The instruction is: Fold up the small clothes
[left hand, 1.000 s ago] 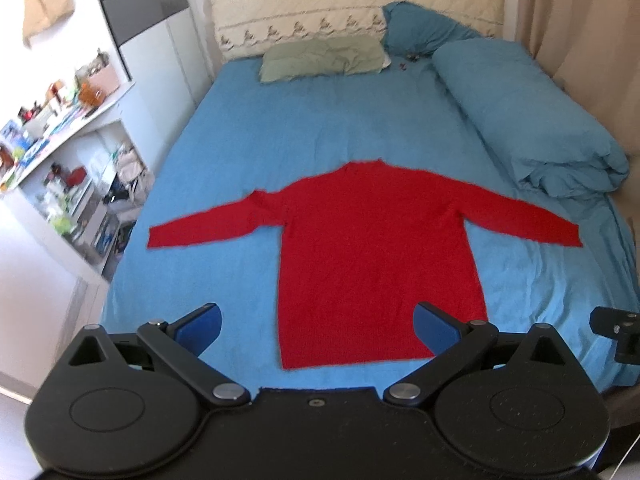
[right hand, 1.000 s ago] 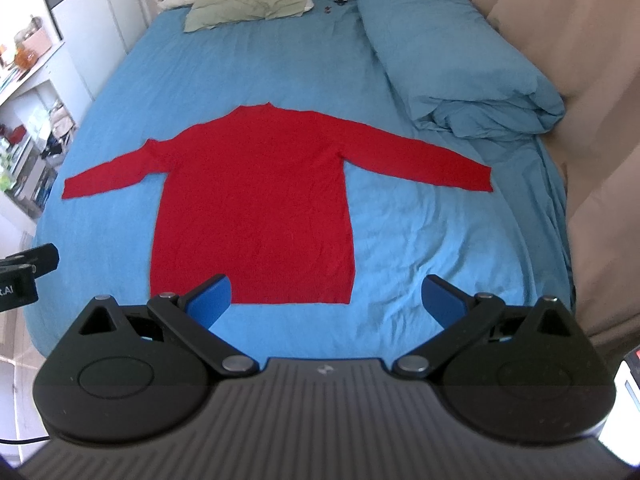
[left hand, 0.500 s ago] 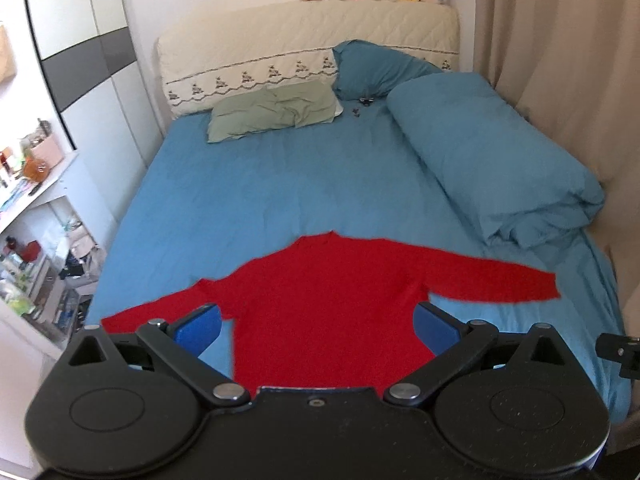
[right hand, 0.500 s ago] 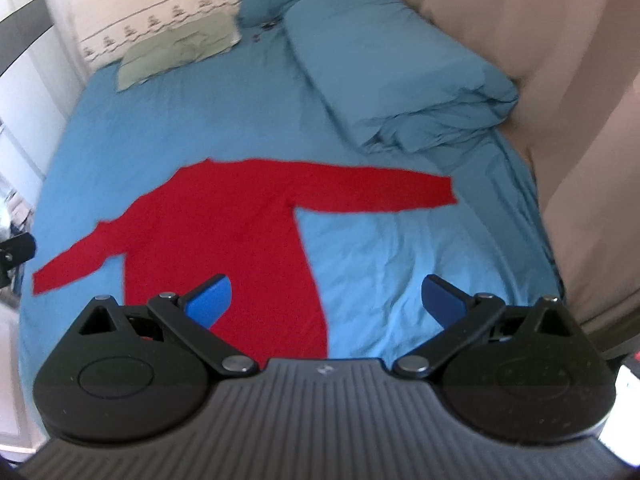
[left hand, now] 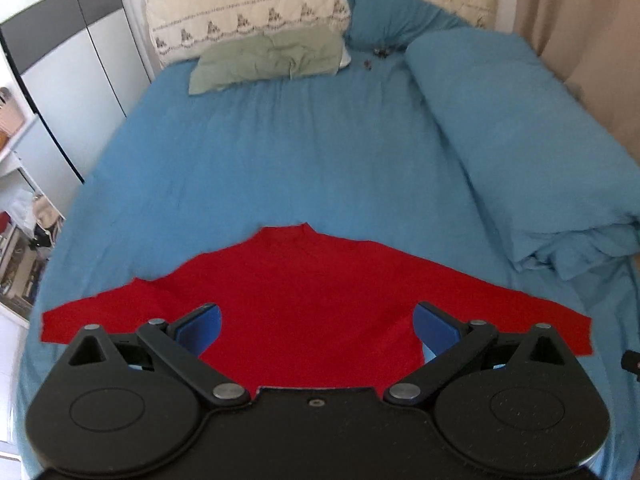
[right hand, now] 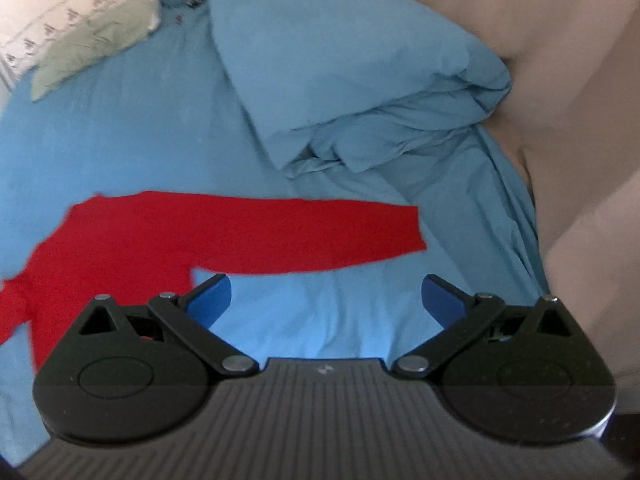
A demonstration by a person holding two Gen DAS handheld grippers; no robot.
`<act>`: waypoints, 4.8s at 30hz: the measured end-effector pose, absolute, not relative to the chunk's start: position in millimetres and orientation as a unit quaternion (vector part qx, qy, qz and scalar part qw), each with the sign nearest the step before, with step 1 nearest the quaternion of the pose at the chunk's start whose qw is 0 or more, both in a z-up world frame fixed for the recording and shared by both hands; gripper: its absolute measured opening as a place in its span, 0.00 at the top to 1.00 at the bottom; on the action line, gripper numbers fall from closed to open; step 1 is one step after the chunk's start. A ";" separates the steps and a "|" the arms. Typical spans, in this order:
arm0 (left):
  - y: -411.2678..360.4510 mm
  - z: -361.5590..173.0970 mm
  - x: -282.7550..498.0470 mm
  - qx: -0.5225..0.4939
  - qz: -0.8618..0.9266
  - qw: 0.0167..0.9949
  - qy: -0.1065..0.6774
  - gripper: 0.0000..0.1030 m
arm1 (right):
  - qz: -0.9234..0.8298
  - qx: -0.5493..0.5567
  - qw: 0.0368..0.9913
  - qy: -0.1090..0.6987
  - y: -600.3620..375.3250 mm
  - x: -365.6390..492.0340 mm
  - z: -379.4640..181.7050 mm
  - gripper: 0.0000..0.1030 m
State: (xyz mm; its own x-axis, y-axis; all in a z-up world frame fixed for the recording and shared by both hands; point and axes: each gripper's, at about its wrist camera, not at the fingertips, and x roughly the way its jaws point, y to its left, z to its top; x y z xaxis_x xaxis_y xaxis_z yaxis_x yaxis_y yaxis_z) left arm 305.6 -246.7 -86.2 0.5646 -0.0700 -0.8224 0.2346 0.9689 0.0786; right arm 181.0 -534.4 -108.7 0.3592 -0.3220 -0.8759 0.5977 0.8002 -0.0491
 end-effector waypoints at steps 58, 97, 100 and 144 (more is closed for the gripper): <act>-154.6 -324.3 498.5 0.028 -0.098 0.894 0.437 0.00 | -0.146 0.217 0.948 0.181 -451.5 363.4 -272.4 0.79; -149.5 -406.0 481.6 0.055 -0.203 0.864 0.457 0.58 | -0.067 0.059 0.913 0.398 -325.2 341.0 -408.8 0.19; -122.3 -401.7 482.6 0.001 -0.153 0.871 0.466 0.58 | -0.063 0.056 0.914 0.398 -325.1 342.0 -411.3 0.19; -9.8 -355.3 493.3 -0.092 -0.036 0.916 0.390 0.96 | -0.071 0.020 0.906 0.417 -330.4 358.6 -400.6 0.07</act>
State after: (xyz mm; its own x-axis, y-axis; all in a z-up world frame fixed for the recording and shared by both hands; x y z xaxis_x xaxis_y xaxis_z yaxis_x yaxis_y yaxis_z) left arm 493.3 -9.8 -355.3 0.6940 -0.1371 -0.7068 -0.0064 0.9805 -0.1965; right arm 358.6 -330.4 -400.6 0.6426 -0.1116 -0.7580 0.1454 0.9891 -0.0224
